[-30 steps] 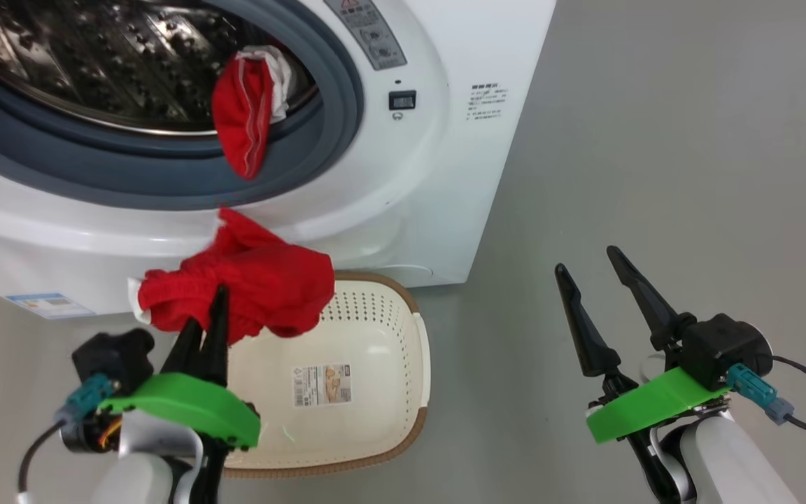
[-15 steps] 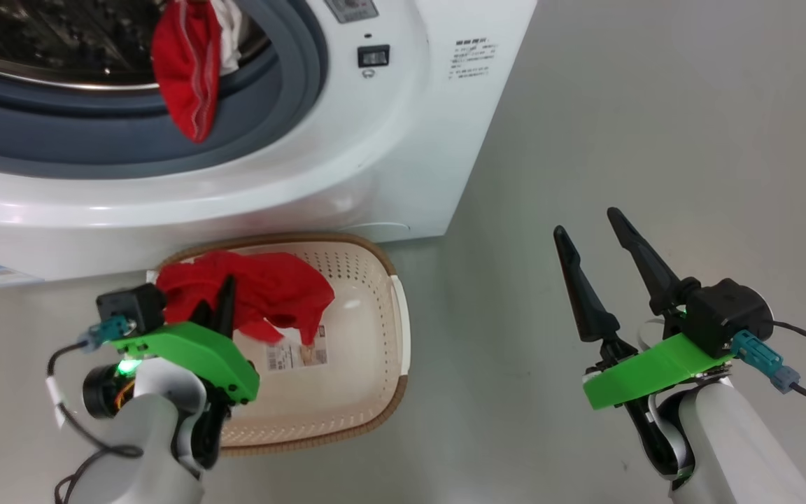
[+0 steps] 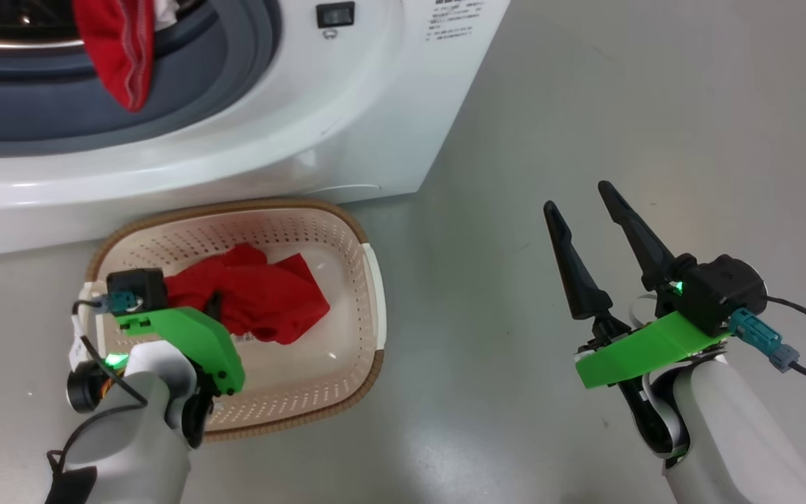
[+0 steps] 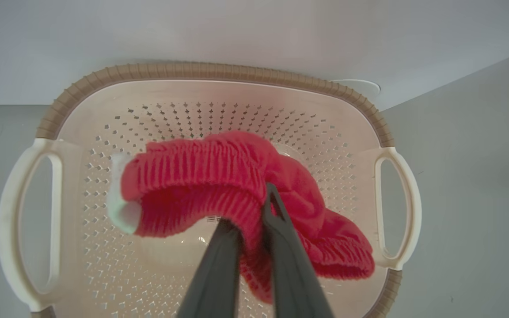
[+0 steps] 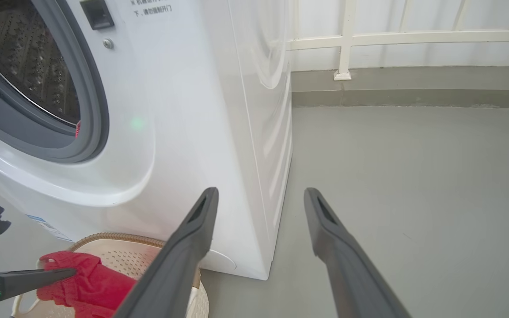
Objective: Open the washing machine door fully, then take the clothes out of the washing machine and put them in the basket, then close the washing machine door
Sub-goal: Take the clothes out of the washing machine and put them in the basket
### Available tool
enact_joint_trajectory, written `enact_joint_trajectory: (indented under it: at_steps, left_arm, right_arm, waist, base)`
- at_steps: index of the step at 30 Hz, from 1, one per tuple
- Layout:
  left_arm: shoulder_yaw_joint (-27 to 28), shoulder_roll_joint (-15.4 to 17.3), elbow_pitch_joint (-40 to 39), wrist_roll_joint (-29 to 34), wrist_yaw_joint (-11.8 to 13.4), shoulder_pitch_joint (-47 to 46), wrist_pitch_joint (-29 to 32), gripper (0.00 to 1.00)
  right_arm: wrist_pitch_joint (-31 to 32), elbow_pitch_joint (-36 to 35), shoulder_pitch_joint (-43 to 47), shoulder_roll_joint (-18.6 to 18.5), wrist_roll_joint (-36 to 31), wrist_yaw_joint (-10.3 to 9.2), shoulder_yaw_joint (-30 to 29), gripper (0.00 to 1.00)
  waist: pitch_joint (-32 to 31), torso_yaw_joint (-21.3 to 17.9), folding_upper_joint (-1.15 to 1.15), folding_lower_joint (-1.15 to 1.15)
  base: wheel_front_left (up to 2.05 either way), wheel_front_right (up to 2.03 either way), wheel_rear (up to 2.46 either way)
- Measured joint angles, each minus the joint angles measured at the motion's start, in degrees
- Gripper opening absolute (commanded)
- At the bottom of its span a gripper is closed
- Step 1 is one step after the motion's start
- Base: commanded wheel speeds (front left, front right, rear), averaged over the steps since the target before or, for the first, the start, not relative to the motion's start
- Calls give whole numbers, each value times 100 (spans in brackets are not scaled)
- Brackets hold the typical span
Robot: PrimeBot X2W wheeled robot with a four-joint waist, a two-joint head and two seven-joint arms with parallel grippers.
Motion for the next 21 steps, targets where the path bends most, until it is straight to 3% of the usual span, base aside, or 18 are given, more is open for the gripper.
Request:
enact_joint_trajectory:
  at_steps: [7, 8, 9, 10, 11, 12, 13, 21]
  left_arm:
    - [-92, -30, 500, 22, -2, -239, -25, 0]
    - [-109, -33, 524, 22, -2, -248, -34, 7]
    - [-121, -42, 555, 22, -2, -256, -54, 21]
    - [-122, -51, 578, 22, -1, -257, -119, 21]
    - [-131, -57, 599, 22, 0, -261, -160, 51]
    - [-135, -62, 613, 22, 0, -268, -197, 87]
    - [-141, -64, 625, 22, 0, -279, -225, 100]
    - [-183, -113, 690, 19, -58, -375, -420, 100]
  right_arm:
    - [0, 45, -2, 2, 81, 0, 15, 100]
    - [0, 52, -4, 2, 90, 0, 21, 100]
    - [0, 59, -6, 2, 90, 0, 24, 100]
    - [0, 65, -8, 2, 90, 0, 25, 100]
    - [0, 70, -10, 2, 90, 0, 25, 100]
    - [0, 75, -18, 2, 91, 0, 25, 100]
    - [0, 82, -38, 2, 91, 0, 25, 100]
    - [0, 259, -106, 9, 88, 0, -80, 100]
  waist:
    - [166, -113, 0, 0]
    - [176, -123, 0, 0]
    - [184, -131, 0, 0]
    - [189, -136, 0, 0]
    - [188, -136, 0, 0]
    - [184, -132, 0, 0]
    - [178, -127, 0, 0]
    - [-14, -56, 0, 0]
  base:
    - [0, 0, 0]
    - [0, 0, 0]
    - [0, 0, 0]
    - [0, 0, 0]
    - [0, 0, 0]
    - [0, 0, 0]
    - [0, 0, 0]
    - [0, 0, 0]
